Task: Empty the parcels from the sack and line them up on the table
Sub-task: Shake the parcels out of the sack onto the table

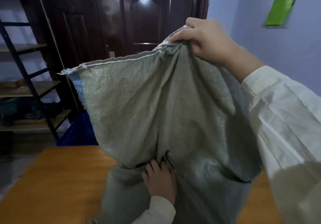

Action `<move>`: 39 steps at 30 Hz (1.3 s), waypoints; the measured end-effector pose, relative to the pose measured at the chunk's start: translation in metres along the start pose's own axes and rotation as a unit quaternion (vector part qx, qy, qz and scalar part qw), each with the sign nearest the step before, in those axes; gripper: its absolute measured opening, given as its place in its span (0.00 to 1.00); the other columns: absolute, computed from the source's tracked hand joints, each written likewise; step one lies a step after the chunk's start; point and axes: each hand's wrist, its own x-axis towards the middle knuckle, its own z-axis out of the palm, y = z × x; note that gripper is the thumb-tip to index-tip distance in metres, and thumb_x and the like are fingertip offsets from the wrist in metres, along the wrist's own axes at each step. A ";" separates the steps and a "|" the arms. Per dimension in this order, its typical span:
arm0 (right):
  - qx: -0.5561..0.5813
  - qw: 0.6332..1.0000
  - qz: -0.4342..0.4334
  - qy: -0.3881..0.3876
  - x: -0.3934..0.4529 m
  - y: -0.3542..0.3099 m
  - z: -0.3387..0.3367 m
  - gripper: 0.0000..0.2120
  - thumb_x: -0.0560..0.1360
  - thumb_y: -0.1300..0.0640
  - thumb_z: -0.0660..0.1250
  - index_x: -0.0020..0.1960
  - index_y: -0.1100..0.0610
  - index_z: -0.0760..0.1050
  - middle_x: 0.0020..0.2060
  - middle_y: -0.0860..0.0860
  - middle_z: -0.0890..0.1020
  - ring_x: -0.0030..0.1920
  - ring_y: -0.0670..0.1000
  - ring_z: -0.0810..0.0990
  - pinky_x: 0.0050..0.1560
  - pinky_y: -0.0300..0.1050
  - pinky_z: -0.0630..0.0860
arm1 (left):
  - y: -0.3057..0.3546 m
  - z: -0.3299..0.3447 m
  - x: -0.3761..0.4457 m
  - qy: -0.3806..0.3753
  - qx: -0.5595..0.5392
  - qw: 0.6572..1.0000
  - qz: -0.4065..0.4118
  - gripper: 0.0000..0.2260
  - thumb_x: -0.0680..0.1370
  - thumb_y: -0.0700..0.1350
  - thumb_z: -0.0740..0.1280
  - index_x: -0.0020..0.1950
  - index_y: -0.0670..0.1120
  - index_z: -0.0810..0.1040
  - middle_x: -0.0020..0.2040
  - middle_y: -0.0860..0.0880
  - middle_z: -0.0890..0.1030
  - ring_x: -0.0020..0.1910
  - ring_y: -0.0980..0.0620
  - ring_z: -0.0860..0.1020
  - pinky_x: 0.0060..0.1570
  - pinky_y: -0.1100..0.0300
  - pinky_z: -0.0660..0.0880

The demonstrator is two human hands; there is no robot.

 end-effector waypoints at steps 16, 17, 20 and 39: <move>0.007 0.998 0.037 0.059 0.030 0.035 -0.011 0.19 0.72 0.58 0.52 0.54 0.52 0.78 0.47 0.58 0.80 0.51 0.59 0.77 0.51 0.55 0.73 | 0.007 -0.050 0.033 0.114 -0.112 0.985 0.065 0.18 0.72 0.51 0.55 0.49 0.40 0.78 0.35 0.43 0.81 0.26 0.46 0.79 0.20 0.61 0.71; -0.005 0.999 0.028 0.040 0.025 0.034 -0.003 0.20 0.71 0.58 0.51 0.54 0.51 0.78 0.45 0.59 0.78 0.48 0.61 0.77 0.47 0.57 0.74 | 0.004 -0.046 0.030 0.079 -0.119 0.988 0.059 0.19 0.73 0.51 0.56 0.50 0.40 0.78 0.36 0.42 0.81 0.26 0.45 0.79 0.21 0.60 0.72; -0.023 0.999 0.029 0.009 0.020 0.040 -0.001 0.22 0.70 0.56 0.49 0.54 0.50 0.78 0.44 0.60 0.77 0.46 0.64 0.77 0.43 0.58 0.74 | -0.006 -0.046 0.032 0.066 -0.126 0.987 0.072 0.16 0.74 0.49 0.59 0.51 0.39 0.78 0.38 0.42 0.82 0.30 0.44 0.80 0.28 0.58 0.75; 0.024 0.998 0.046 -0.044 0.002 0.033 -0.010 0.22 0.66 0.41 0.59 0.54 0.49 0.77 0.43 0.54 0.76 0.44 0.58 0.77 0.43 0.54 0.74 | -0.012 -0.048 0.021 0.014 -0.169 0.985 0.035 0.16 0.81 0.49 0.56 0.67 0.46 0.68 0.62 0.47 0.75 0.58 0.48 0.76 0.54 0.59 0.71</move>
